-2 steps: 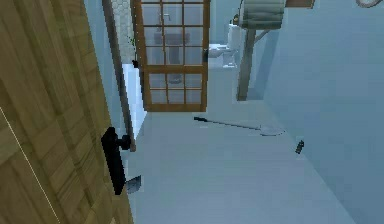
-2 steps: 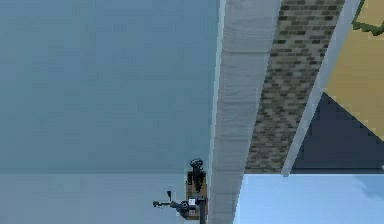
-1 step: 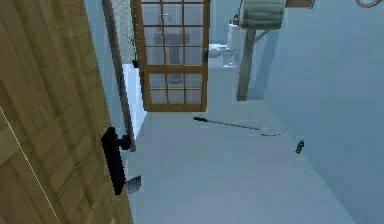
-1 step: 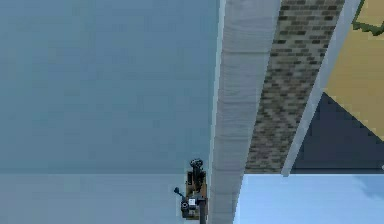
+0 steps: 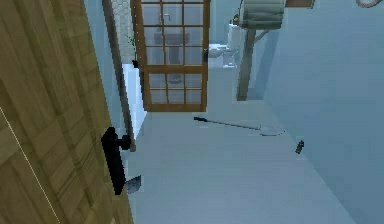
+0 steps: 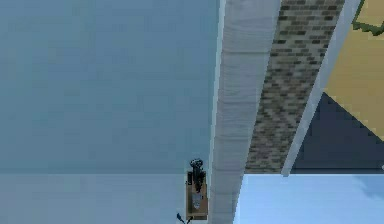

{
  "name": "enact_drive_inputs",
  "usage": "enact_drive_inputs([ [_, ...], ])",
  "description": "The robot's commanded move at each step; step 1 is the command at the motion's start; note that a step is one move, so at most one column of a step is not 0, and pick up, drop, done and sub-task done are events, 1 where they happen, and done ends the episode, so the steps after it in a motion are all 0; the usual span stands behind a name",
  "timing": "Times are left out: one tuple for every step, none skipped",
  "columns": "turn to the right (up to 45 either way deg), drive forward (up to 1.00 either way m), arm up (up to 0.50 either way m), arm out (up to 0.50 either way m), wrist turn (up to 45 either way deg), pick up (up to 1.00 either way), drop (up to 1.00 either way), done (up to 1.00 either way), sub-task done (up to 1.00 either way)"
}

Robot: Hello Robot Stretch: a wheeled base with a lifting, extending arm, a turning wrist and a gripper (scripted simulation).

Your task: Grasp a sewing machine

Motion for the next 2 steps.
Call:
enact_drive_inputs([
  [0.0, 0.0, 0.0, 0.0, 0.0, 1.0, 0.0, 0.0, 0.0],
  [0.0, 0.0, 0.1, 0.0, 0.0, 0.0, 0.0, 0.0, 0.0],
])
